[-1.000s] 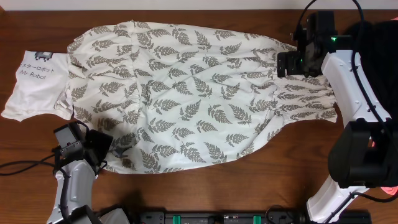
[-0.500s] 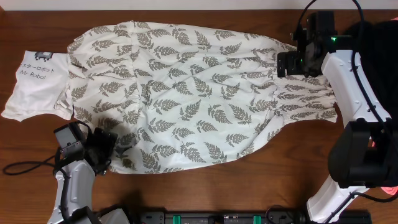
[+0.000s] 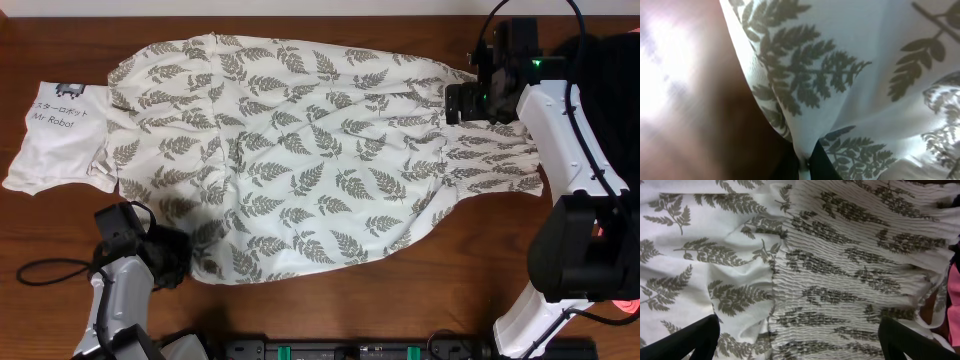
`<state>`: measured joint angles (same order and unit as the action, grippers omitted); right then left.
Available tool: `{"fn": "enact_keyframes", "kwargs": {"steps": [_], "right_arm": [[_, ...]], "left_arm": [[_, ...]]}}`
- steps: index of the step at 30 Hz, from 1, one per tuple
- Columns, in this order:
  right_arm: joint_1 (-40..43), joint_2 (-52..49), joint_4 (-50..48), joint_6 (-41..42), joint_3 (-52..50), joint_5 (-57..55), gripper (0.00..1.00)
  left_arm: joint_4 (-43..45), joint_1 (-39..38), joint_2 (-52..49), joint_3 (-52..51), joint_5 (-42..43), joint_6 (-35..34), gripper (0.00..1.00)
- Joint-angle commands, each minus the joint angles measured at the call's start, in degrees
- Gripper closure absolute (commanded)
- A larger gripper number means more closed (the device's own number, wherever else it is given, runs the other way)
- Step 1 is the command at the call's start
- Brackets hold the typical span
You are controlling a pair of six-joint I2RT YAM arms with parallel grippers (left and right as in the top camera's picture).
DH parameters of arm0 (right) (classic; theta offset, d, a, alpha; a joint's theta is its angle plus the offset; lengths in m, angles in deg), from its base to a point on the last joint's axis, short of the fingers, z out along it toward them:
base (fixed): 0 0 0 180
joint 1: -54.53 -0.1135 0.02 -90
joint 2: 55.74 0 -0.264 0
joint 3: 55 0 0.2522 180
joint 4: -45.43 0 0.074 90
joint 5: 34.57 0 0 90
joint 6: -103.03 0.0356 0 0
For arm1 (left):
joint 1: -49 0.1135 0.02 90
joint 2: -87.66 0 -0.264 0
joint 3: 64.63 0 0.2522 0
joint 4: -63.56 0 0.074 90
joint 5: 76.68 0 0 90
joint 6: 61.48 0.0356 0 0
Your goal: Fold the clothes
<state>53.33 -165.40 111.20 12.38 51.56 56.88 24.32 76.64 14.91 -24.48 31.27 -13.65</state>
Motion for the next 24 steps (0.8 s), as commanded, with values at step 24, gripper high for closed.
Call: {"fn": "enact_keyframes", "kwargs": {"steps": [24], "right_arm": [[-0.3,-0.1,0.0,-0.5,-0.2,-0.6,0.01]], "left_arm": [[-10.3,-6.2,-0.9,19.6,-8.2,5.7,0.94]]}}
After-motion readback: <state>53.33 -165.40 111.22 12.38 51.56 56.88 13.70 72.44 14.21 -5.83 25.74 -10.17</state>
